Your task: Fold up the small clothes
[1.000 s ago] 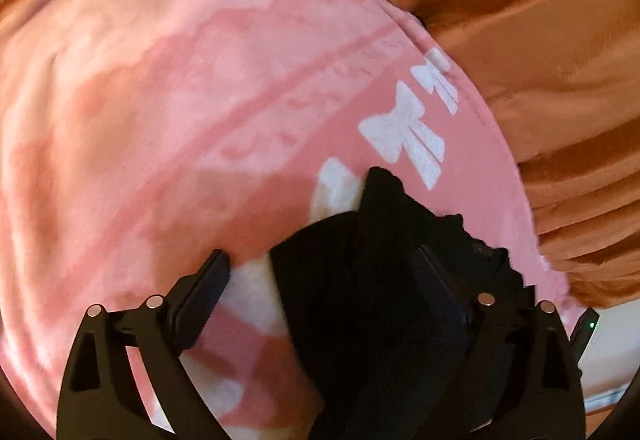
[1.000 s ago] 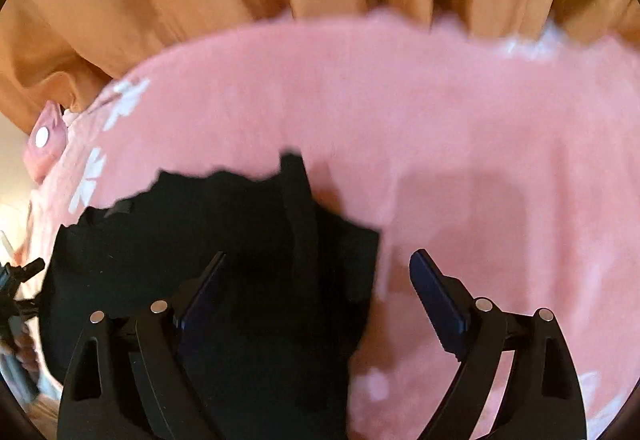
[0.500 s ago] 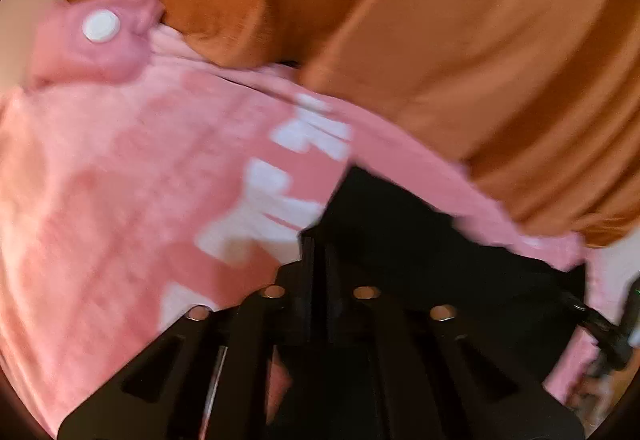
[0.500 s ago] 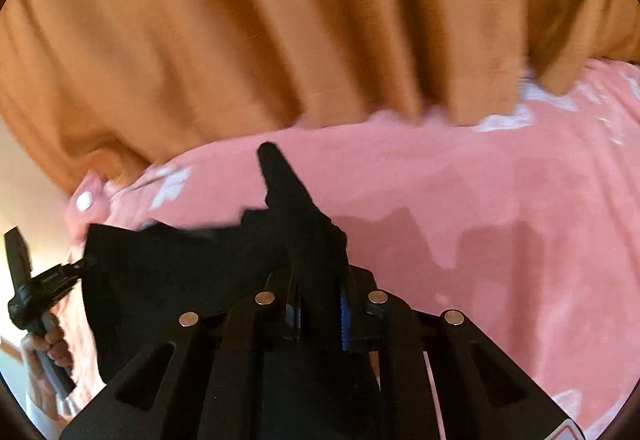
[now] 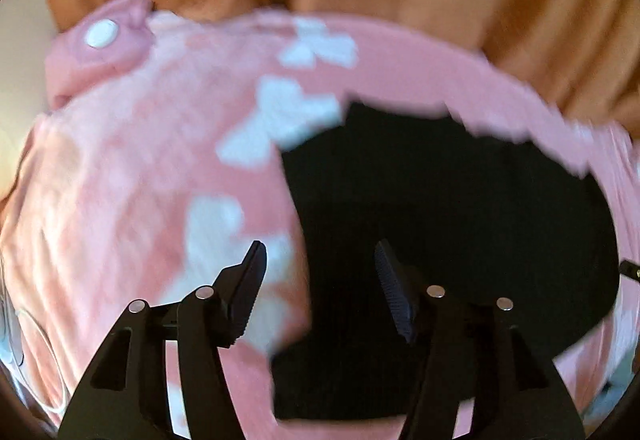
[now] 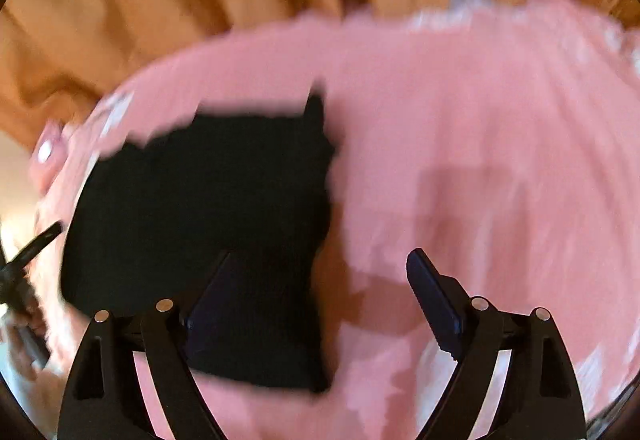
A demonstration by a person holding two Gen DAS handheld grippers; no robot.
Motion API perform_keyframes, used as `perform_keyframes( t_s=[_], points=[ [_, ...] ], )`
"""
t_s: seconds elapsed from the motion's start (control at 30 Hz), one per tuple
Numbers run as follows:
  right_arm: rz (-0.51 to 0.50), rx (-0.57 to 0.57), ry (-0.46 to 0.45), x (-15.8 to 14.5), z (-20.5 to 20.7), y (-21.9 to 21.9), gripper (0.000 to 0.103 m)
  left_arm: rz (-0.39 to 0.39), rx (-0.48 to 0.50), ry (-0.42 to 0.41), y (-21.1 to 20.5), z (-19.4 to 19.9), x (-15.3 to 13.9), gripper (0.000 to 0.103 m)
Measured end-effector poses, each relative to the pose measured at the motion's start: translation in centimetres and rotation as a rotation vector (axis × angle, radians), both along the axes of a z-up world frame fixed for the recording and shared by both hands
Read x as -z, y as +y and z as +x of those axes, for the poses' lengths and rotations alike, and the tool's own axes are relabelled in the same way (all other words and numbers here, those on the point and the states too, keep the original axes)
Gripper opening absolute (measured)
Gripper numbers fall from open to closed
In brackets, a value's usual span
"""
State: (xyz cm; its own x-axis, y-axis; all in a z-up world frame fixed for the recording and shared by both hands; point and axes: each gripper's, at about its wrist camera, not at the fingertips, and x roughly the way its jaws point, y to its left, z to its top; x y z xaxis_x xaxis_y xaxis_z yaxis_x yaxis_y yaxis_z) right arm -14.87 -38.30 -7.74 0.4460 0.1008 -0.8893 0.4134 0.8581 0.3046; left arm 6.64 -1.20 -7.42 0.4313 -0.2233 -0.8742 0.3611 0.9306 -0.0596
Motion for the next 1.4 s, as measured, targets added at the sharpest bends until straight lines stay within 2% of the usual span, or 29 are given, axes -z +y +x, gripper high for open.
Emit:
perform_keyframes(
  t_s=[0.03,0.07,0.1,0.17,0.2,0.3,0.33,0.37,0.4,0.43,0.47,0.5,0.53,0.67,0.7,0.73,0.8,0.87,0.9,0.93,0.97,1.0,1.07,1.1,1.13,1.23,1.3,1.37,1.4],
  points=[
    [0.039,-0.008,0.004,0.5,-0.6,0.7,0.085,0.016,0.018,0.014,-0.1,-0.9,0.5,0.066],
    [0.061,-0.011,0.006,1.2,-1.3,1.3,0.085,0.035,0.028,0.028,-0.3,-1.5,1.1,0.069],
    [0.058,-0.011,0.013,1.8,-1.9,2.0,0.085,0.053,0.036,0.049,-0.6,-2.2,1.9,0.074],
    [0.054,-0.024,0.04,2.8,-2.2,3.0,0.085,0.038,0.006,0.069,-0.3,-2.9,2.6,0.081],
    [0.032,-0.032,0.031,3.1,-2.5,3.5,0.087,0.028,-0.008,0.07,-0.2,-3.0,2.9,0.085],
    [-0.083,-0.073,0.022,3.2,-2.4,4.9,0.082,0.029,-0.019,0.067,-0.2,-3.1,3.2,0.087],
    [-0.091,-0.069,0.011,3.1,-2.6,5.2,0.071,0.03,-0.022,0.069,-0.3,-3.1,3.0,0.085],
    [-0.094,-0.065,0.0,3.0,-2.5,4.9,0.064,0.027,-0.024,0.074,-0.3,-3.1,2.9,0.082],
    [-0.075,-0.063,-0.008,2.9,-2.4,4.5,0.041,0.019,-0.018,0.081,-0.4,-3.3,2.8,0.068],
    [-0.044,-0.055,-0.025,2.5,-2.5,3.9,0.012,0.004,0.0,0.085,-0.6,-3.6,2.4,0.045],
    [-0.017,-0.056,-0.03,2.1,-2.4,3.7,0.01,-0.017,0.022,0.1,-0.8,-4.0,2.0,0.032],
    [-0.015,-0.055,-0.034,1.5,-2.4,3.8,0.01,-0.024,0.026,0.109,-0.7,-4.3,1.7,0.015],
    [-0.027,-0.059,-0.044,0.8,-2.8,3.7,0.009,-0.032,0.031,0.117,-0.5,-4.6,1.5,0.013],
    [-0.074,-0.079,-0.046,-2.1,-4.6,4.0,0.007,-0.071,0.082,0.172,0.5,-6.9,1.1,0.012],
    [-0.091,-0.077,-0.021,-1.8,-4.9,3.7,0.005,-0.069,0.086,0.192,0.6,-7.4,1.5,0.012],
    [-0.098,-0.076,0.044,-0.4,-5.1,3.3,0.005,-0.063,0.09,0.203,0.7,-7.8,2.1,0.013],
    [-0.099,-0.073,0.152,2.5,-4.4,2.9,0.005,-0.039,0.096,0.174,0.2,-7.7,1.6,0.014],
    [-0.085,-0.037,0.148,1.9,-4.3,2.1,0.005,-0.046,0.061,0.16,0.4,-7.1,0.4,0.016],
    [-0.115,0.007,0.123,0.7,-4.4,1.7,0.009,-0.084,0.037,0.148,0.6,-6.7,-0.9,0.017],
    [-0.16,0.038,0.097,-0.6,-4.5,1.5,0.019,-0.126,0.03,0.13,0.5,-6.4,-2.1,0.018],
    [-0.232,0.054,0.028,-2.9,-4.2,1.6,0.02,-0.166,0.031,0.085,-0.1,-5.9,-3.9,0.018],
    [-0.256,0.05,-0.038,-4.5,-3.7,1.8,0.02,-0.171,0.042,0.043,-0.8,-5.4,-5.1,0.02],
    [-0.227,-0.006,-0.18,-7.4,-1.3,3.0,0.019,-0.152,0.048,-0.058,-3.2,-4.5,-7.2,0.028],
    [-0.21,-0.036,-0.21,-7.8,0.3,3.8,0.019,-0.134,0.048,-0.112,-4.9,-3.9,-8.0,0.031],
    [-0.192,-0.071,-0.235,-8.1,1.9,4.5,0.019,-0.129,0.061,-0.132,-6.2,-3.6,-8.1,0.037],
    [-0.125,-0.193,-0.206,-6.1,6.7,7.7,0.019,-0.048,0.142,-0.108,-11.6,-1.6,-5.5,0.041],
    [-0.091,-0.258,-0.11,-3.0,9.2,9.9,0.019,0.031,0.176,-0.044,-14.2,-0.5,-1.8,0.041],
    [-0.123,-0.306,-0.026,-0.3,11.4,11.3,0.018,0.088,0.203,0.015,-14.8,0.0,1.3,0.043],
    [-0.159,-0.3,0.007,0.4,11.9,11.2,0.007,0.077,0.219,-0.007,-14.4,0.0,1.8,0.043]
  ],
)
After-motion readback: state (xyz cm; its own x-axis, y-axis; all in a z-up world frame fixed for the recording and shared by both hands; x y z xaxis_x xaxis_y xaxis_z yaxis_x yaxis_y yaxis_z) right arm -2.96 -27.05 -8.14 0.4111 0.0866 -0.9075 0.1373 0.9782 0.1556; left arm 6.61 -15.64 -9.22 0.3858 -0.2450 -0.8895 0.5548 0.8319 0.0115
